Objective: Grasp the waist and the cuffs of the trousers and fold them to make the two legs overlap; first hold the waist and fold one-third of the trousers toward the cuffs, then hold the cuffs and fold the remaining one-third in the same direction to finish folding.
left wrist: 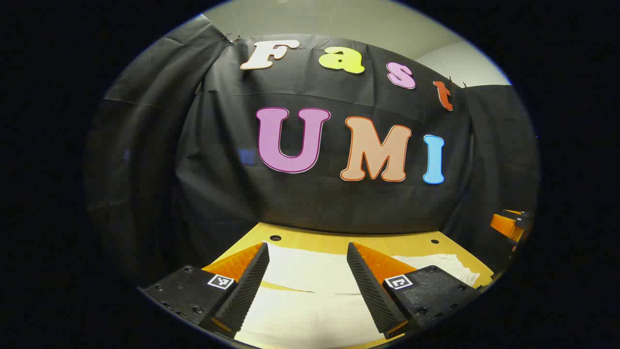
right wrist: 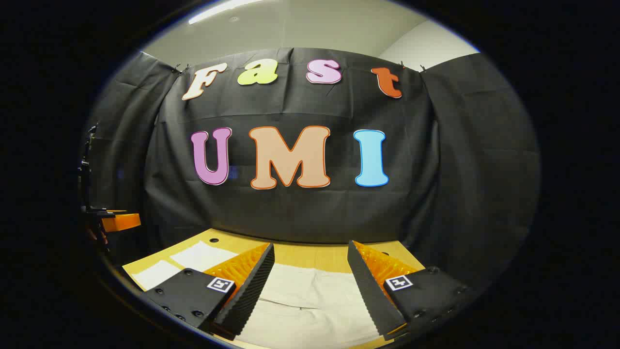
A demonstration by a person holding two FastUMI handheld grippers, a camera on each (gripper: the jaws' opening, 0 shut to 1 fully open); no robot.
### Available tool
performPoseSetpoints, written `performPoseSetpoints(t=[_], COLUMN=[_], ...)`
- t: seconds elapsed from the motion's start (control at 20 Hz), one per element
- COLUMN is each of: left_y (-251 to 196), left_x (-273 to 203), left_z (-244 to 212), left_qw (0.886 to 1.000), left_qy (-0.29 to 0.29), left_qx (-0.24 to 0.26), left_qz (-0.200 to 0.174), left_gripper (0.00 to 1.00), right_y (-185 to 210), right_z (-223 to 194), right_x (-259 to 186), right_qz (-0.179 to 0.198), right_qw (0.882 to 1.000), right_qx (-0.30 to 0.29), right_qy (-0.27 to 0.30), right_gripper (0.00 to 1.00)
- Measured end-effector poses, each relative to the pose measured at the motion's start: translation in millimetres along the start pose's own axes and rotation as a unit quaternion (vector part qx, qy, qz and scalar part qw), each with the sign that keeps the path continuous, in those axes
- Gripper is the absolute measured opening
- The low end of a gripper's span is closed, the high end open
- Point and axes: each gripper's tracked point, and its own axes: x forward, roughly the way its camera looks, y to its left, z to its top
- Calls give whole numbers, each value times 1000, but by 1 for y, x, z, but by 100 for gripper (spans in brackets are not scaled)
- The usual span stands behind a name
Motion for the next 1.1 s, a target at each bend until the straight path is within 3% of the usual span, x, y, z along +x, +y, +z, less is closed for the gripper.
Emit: performPoseSetpoints(t=[0.75,1.1], left_y=[19,33], left_x=[3,-2], left_z=[-16,-59], left_qw=[1000,997], left_qy=[21,73], left_qx=[16,18], left_qz=[0,-32], left_gripper=[96,97], right_y=[26,44], right_z=[-9,-24], right_x=[11,4], right_qz=[8,3], right_qw=[1000,1000], right_qx=[-9,-9], right_qy=[11,30], right_gripper=[97,97])
